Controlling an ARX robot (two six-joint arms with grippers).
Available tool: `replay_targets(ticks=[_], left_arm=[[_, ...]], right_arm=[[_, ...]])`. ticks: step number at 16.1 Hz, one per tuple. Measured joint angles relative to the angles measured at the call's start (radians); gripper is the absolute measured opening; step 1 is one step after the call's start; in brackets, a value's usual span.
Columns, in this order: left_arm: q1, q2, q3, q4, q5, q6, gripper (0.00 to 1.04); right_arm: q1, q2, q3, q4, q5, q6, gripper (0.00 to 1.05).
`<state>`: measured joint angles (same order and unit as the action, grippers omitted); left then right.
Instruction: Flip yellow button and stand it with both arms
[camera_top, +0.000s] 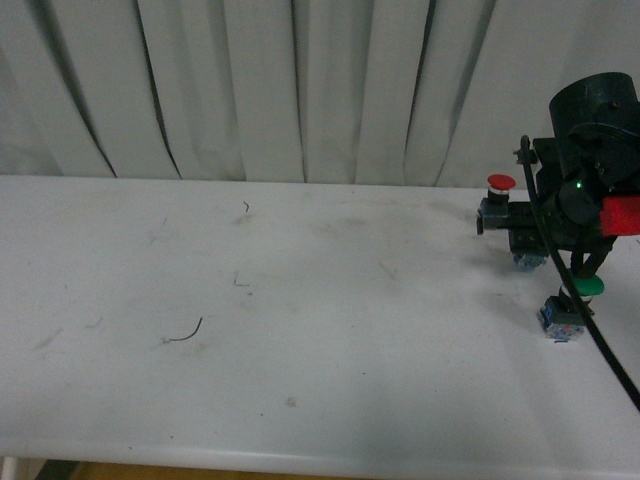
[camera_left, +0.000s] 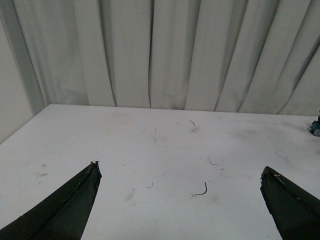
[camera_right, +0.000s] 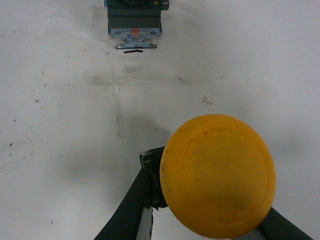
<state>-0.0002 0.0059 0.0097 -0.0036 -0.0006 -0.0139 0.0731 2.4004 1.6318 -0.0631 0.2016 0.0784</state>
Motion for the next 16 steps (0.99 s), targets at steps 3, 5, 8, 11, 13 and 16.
replay_targets(ticks=[3,5,8,11,13,16], left_arm=[[0.0,0.0,0.0,0.0,0.0,0.0,0.98],[0.0,0.0,0.0,0.0,0.0,0.0,0.98],[0.0,0.0,0.0,0.0,0.0,0.0,0.98],[0.0,0.0,0.0,0.0,0.0,0.0,0.98],[0.0,0.0,0.0,0.0,0.0,0.0,0.98],[0.0,0.0,0.0,0.0,0.0,0.0,0.98]], right_arm=[[0.006,0.006,0.001,-0.006,0.0,-0.002,0.33],[0.01,0.008,0.005,-0.01,0.0,-0.006,0.33],[0.012,0.011,0.005,-0.006,0.004,-0.01,0.33],[0.012,0.013,0.005,-0.003,0.008,-0.022,0.34],[0.012,0.016,0.005,-0.004,0.011,-0.023,0.59],[0.012,0.016,0.005,-0.004,0.011,-0.023,0.88]])
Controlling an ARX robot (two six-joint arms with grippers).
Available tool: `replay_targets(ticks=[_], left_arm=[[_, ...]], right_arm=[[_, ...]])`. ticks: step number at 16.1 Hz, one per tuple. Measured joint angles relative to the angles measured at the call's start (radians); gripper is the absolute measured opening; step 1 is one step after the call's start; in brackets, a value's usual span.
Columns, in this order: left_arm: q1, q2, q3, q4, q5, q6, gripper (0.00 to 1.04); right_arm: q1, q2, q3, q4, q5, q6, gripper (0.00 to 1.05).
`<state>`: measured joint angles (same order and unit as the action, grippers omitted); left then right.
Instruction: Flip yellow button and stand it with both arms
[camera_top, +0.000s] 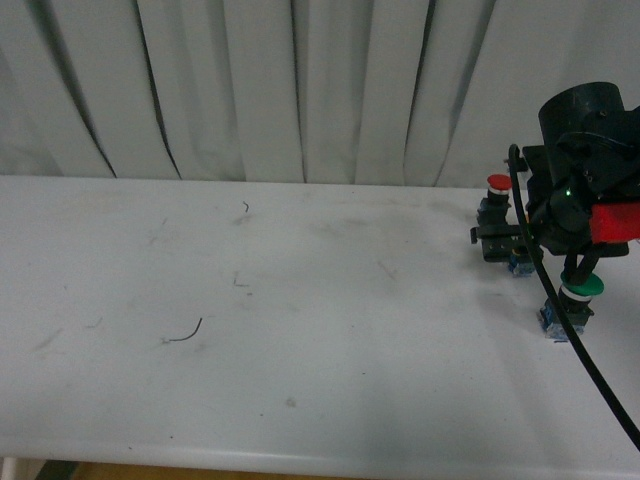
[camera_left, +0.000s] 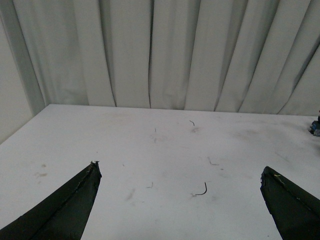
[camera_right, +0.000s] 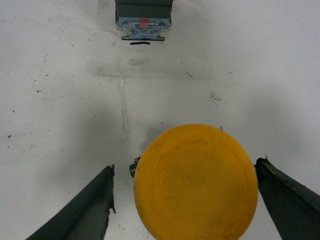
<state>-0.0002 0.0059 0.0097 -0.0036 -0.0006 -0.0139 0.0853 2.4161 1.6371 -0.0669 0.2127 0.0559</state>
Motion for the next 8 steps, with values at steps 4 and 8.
replay_targets(ticks=[4,8], left_arm=[[0.0,0.0,0.0,0.0,0.0,0.0,0.98],[0.0,0.0,0.0,0.0,0.0,0.0,0.98]], right_arm=[[0.0,0.0,0.0,0.0,0.0,0.001,0.98],[0.0,-0.006,-0.008,0.024,-0.02,0.01,0.98]])
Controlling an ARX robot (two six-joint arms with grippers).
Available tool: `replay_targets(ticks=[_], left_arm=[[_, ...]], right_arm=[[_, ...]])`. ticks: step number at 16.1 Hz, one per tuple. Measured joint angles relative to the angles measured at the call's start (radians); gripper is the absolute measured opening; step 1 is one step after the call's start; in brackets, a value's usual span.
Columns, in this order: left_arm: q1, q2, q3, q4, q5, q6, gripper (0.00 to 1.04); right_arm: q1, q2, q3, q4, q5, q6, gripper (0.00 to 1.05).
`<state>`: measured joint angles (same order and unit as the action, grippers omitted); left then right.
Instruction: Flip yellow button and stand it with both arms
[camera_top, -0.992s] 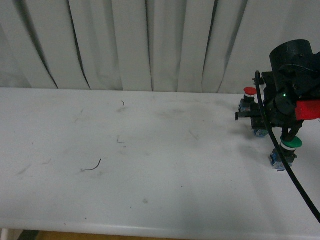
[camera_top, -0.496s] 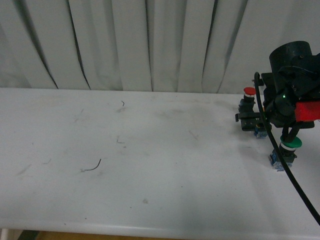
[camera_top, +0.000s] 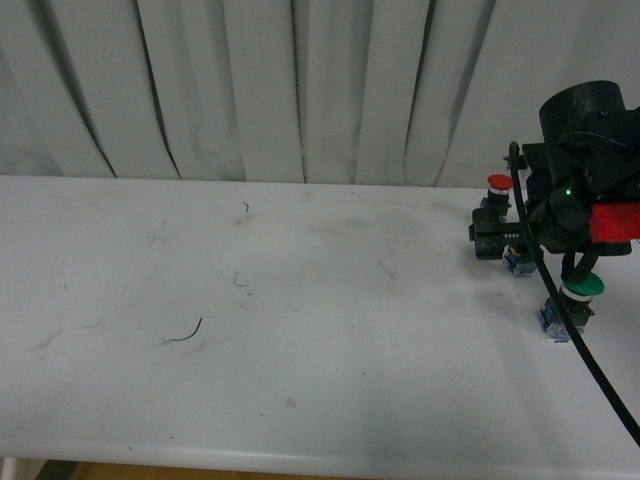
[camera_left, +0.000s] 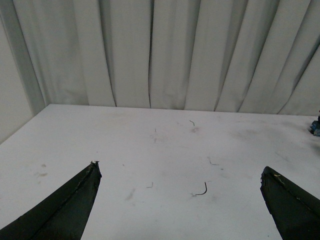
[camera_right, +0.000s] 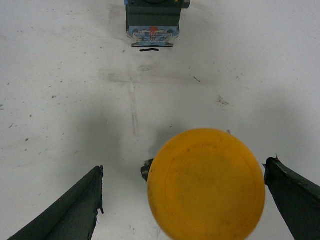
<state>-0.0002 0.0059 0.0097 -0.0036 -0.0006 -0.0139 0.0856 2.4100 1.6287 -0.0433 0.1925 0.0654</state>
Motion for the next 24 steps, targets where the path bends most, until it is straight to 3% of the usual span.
replay_targets(ticks=[6,10,11,12,13,16,19,20,21,24], left_arm=[[0.0,0.0,0.0,0.0,0.0,0.0,0.98],[0.0,0.0,0.0,0.0,0.0,0.0,0.98],[0.0,0.0,0.0,0.0,0.0,0.0,0.98],[0.0,0.0,0.0,0.0,0.0,0.0,0.98],[0.0,0.0,0.0,0.0,0.0,0.0,0.98],[0.0,0.0,0.0,0.0,0.0,0.0,0.98],[0.0,0.0,0.0,0.0,0.0,0.0,0.98],[0.0,0.0,0.0,0.0,0.001,0.0,0.98],[0.0,0.0,0.0,0.0,-0.001,0.0,0.98],[0.0,0.0,0.0,0.0,0.0,0.0,0.98]], right_arm=[[-0.01,-0.262,-0.22,0.169,-0.146,0.053,0.98],[-0.044,-0.572,-0.486,0.418,-0.251,0.108,0.98],[-0.047,-0.663,-0.567,0.529,-0.236,0.099,0.95],[-0.047,-0.795,-0.696,0.689,-0.166,0.039,0.83],[-0.044,-0.965,-0.84,0.703,-0.152,-0.011,0.7],[0.017,-1.443,-1.205,0.476,-0.094,-0.051,0.33],[-0.004,-1.716,-1.35,0.498,-0.109,-0.061,0.02],[-0.065,-1.739,-1.39,0.492,-0.179,-0.063,0.02],[-0.088,-1.748,-1.42,0.485,-0.182,-0.063,0.02],[-0.089,-1.802,-1.466,0.479,-0.191,-0.063,0.02]])
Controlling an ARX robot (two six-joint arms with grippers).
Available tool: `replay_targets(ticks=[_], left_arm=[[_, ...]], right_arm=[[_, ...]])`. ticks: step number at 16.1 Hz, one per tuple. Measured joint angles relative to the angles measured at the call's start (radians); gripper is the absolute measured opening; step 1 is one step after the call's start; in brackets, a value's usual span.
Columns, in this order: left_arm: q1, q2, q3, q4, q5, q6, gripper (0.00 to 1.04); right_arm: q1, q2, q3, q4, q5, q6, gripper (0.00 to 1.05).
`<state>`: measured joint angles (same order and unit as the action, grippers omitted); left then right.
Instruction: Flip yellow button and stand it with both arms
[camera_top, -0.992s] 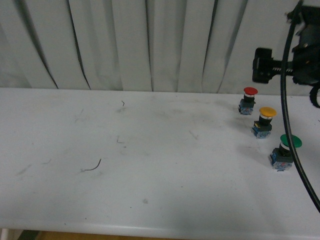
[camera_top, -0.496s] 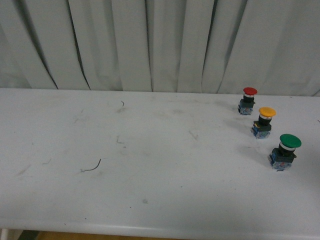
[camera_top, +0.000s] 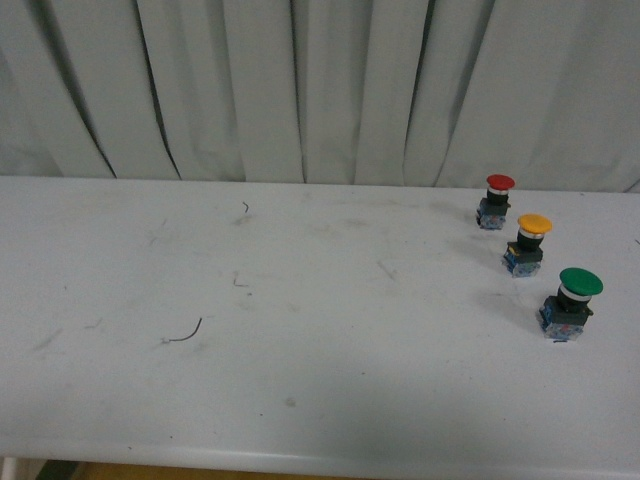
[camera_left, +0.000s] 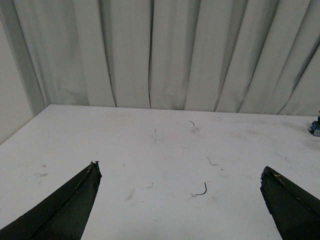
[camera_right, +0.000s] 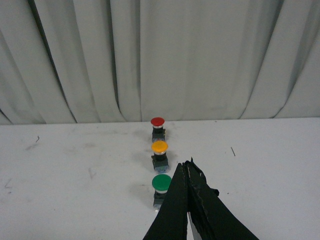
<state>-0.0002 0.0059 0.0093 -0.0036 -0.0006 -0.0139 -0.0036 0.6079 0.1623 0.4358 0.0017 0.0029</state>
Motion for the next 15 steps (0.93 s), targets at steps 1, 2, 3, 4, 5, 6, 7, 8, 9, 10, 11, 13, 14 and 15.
replay_targets(ticks=[1,2,3,4,5,6,7,8,9,10,11,13,14,15], left_arm=[[0.0,0.0,0.0,0.0,0.0,0.0,0.98],[0.0,0.0,0.0,0.0,0.0,0.0,0.98],[0.0,0.0,0.0,0.0,0.0,0.0,0.98],[0.0,0.0,0.0,0.0,0.0,0.0,0.98],[0.0,0.0,0.0,0.0,0.0,0.0,0.98],[0.0,0.0,0.0,0.0,0.0,0.0,0.98],[0.0,0.0,0.0,0.0,0.0,0.0,0.98],[0.0,0.0,0.0,0.0,0.0,0.0,0.98],[0.0,0.0,0.0,0.0,0.0,0.0,0.98],[0.0,0.0,0.0,0.0,0.0,0.0,0.98],[0.0,0.0,0.0,0.0,0.0,0.0,0.98],[0.0,0.0,0.0,0.0,0.0,0.0,0.98],[0.0,0.0,0.0,0.0,0.0,0.0,0.98],[0.0,0.0,0.0,0.0,0.0,0.0,0.98]], right_arm=[[0.003,-0.034,-0.015,-0.002,0.001,0.0,0.02],[0.003,-0.065,-0.035,-0.014,0.001,0.0,0.02],[0.003,-0.09,-0.054,-0.028,0.001,0.0,0.02],[0.003,-0.114,-0.069,-0.043,0.001,0.0,0.02],[0.003,-0.144,-0.083,-0.058,0.001,0.0,0.02],[0.003,-0.171,-0.092,-0.069,0.001,0.0,0.02],[0.003,-0.199,-0.1,-0.09,0.001,0.0,0.02],[0.003,-0.227,-0.11,-0.11,0.001,0.0,0.02],[0.003,-0.251,-0.118,-0.126,0.001,0.0,0.02],[0.003,-0.273,-0.122,-0.142,0.001,0.0,0.02],[0.003,-0.291,-0.137,-0.126,0.001,0.0,0.02],[0.003,-0.334,-0.151,-0.16,0.0,0.0,0.02],[0.003,-0.358,-0.151,-0.18,0.001,0.0,0.02],[0.003,-0.38,-0.151,-0.206,0.001,0.0,0.02]])
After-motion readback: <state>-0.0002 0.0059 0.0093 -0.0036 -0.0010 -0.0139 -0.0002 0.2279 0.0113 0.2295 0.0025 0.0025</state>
